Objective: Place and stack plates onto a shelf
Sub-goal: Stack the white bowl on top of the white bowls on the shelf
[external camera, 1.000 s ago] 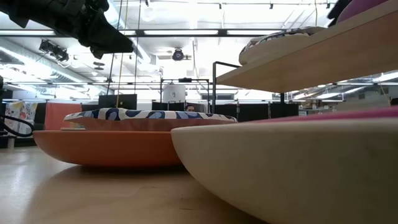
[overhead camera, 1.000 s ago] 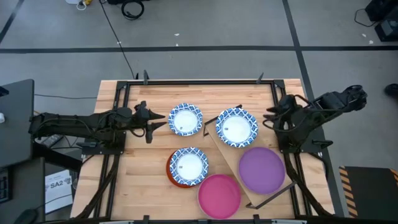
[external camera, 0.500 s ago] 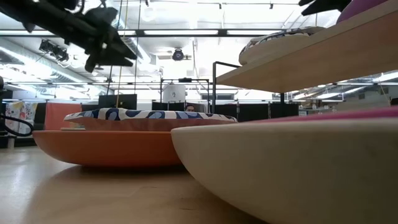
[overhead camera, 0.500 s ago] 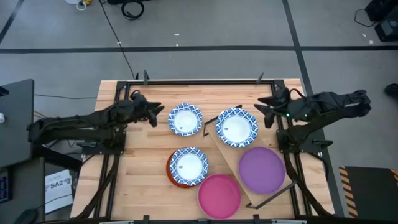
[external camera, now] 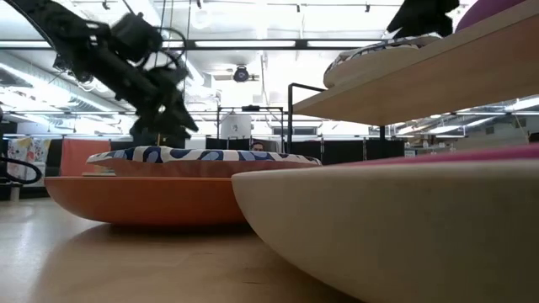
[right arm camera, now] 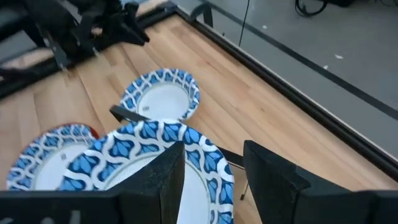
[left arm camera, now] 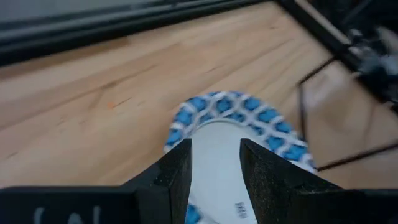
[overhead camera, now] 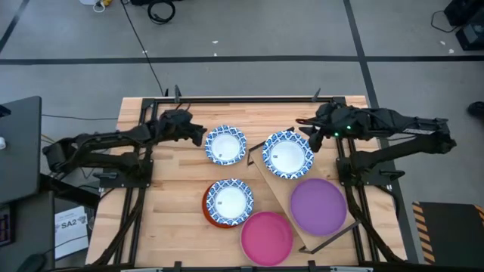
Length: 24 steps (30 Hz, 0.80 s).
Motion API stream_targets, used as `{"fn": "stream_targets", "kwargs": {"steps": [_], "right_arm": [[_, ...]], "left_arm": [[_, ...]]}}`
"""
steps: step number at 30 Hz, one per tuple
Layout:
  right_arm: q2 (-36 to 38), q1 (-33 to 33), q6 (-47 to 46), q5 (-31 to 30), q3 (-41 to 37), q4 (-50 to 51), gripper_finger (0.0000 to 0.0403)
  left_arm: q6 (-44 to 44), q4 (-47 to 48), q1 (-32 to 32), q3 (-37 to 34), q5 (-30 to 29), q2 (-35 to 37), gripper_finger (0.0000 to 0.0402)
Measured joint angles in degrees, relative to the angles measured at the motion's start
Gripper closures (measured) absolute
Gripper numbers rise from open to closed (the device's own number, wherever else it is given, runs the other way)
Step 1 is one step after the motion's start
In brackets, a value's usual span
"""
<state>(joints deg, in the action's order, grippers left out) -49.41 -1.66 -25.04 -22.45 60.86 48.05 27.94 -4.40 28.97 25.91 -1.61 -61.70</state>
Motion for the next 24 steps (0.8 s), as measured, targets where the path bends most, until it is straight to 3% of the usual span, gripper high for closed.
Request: {"fn": "stream_targets", "kwargs": {"steps": [12,24], "right_arm": [[-1.61,-6.33,2.76,1.56,0.00,-0.40,0.0233],[-1.59,-7.99,4.25,1.56,0.00,-2.02,0.0233]], "left_arm": [[0.22,-0.18,1.84,0.00,0.40,-8.55,0.0260],[3.05,-0.43,1.77,0.00,3.07,-14.19,0.0260]]}}
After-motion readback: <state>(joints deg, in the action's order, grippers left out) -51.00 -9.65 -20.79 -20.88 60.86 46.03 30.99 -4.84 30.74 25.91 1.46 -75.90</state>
